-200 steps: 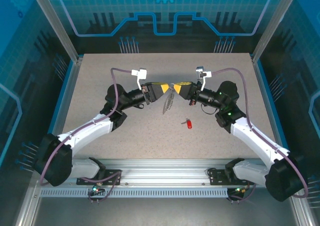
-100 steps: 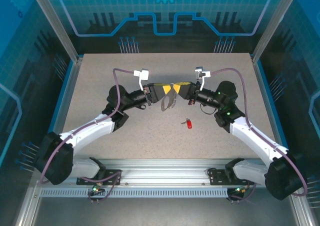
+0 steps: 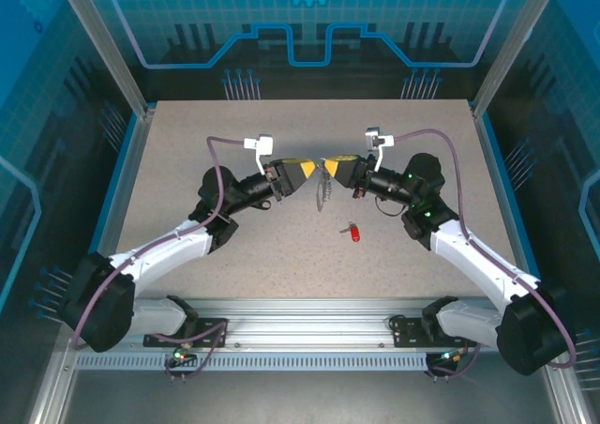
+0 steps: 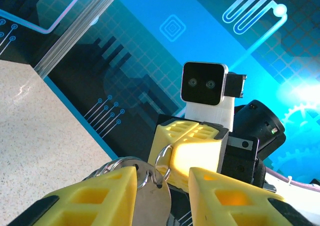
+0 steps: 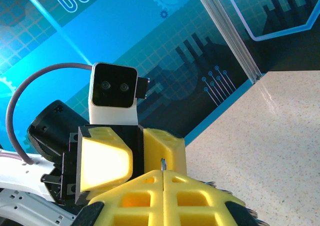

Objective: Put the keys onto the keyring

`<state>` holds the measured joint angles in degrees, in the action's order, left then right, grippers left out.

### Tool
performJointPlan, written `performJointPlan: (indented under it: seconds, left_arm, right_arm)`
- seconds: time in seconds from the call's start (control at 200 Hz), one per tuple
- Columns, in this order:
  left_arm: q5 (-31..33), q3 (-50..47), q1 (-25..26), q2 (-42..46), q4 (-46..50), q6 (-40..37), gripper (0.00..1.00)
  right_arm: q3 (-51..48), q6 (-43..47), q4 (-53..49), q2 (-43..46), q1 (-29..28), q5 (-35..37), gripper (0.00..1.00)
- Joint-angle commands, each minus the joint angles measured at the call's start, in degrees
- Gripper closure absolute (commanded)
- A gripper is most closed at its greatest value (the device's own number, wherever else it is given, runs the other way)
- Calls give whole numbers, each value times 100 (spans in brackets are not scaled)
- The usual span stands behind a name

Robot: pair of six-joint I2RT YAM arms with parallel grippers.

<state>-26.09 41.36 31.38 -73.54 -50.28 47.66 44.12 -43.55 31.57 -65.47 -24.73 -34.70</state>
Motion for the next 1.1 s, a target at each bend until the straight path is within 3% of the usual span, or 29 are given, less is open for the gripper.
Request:
performJointPlan:
  seconds: [0.0, 0.63, 0.87, 1.075, 1.095]
  left_arm:
    - [129, 62, 53, 67, -180, -131, 65]
    - [3, 337, 202, -255, -355, -72, 70]
    - [-24, 403, 253, -291, -346, -92, 80]
    - [-98, 472, 255, -255, -134, -269, 97]
    - [-123, 489, 248, -230, -49, -330, 99]
  right_arm:
    - [18, -38, 288, 71, -59, -1, 100]
    - [36, -10, 279, 2, -164, -2, 100]
    - [26, 13, 255, -14, -170, 7, 100]
    - [120, 188, -211, 36, -115, 69, 100]
    - [131, 214, -349, 68, -86, 89, 95]
